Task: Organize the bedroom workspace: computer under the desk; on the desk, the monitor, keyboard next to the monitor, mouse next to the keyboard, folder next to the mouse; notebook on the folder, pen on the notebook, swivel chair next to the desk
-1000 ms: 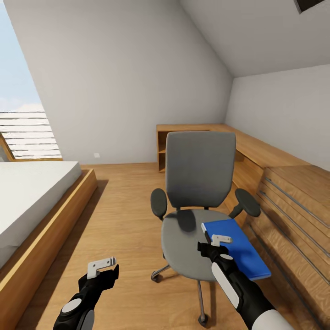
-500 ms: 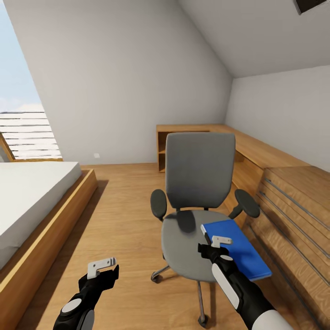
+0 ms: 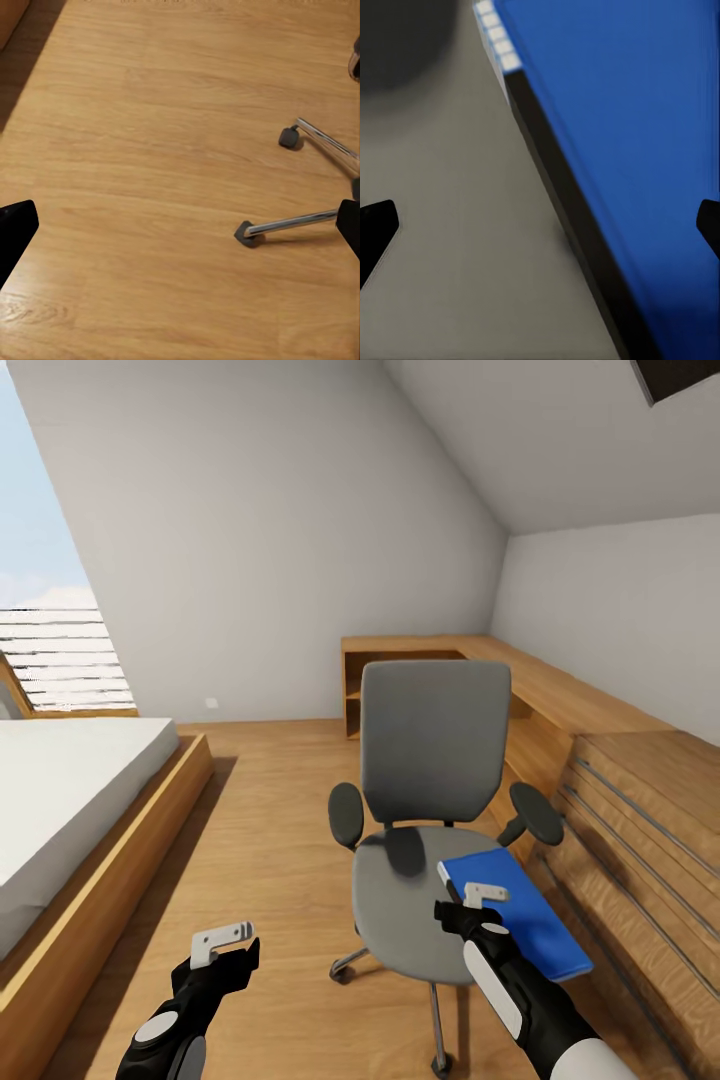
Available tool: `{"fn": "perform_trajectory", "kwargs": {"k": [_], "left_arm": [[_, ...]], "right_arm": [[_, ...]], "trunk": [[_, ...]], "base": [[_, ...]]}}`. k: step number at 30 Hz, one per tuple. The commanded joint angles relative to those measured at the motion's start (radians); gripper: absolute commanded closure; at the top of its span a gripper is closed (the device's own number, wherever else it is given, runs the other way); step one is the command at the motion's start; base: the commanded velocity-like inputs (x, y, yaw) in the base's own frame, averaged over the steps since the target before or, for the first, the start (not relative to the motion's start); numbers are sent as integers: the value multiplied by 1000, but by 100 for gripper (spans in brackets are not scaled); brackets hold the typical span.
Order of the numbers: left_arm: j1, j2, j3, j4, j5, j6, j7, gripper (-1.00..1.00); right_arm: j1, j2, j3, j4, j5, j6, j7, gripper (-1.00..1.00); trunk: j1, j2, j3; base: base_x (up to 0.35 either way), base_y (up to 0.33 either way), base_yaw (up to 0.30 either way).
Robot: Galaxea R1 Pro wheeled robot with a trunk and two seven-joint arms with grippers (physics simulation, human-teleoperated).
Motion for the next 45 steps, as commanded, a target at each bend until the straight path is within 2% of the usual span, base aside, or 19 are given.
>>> {"fn": "perform_trajectory", "kwargs": {"k": [1, 27, 33, 37, 45], "left_arm": [[0, 0, -1, -1, 11, 3, 9, -100], [0, 0, -1, 8, 11, 4, 9, -100], [0, 0, 1, 32, 12, 5, 9, -100], [0, 0, 2, 41, 11, 5, 10, -100], [0, 0, 0, 44, 10, 4, 10, -100]], "right_arm": [[-1, -1, 5, -2, -8, 3, -9, -100], [-1, -3, 9, -16, -7, 1, -9, -100], [3, -4, 11, -112, -2, -1, -18, -100], [24, -5, 12, -215, 0, 0, -59, -100], [73, -6, 13, -333, 1, 2, -111, -100]], "trunk": [[-4, 7, 2], [-104, 189, 84], [-127, 231, 103], [-142, 259, 115], [-142, 259, 115]], "base": [[0, 0, 0], [0, 0, 0], [0, 0, 0], [0, 0, 0], [0, 0, 0]]}}
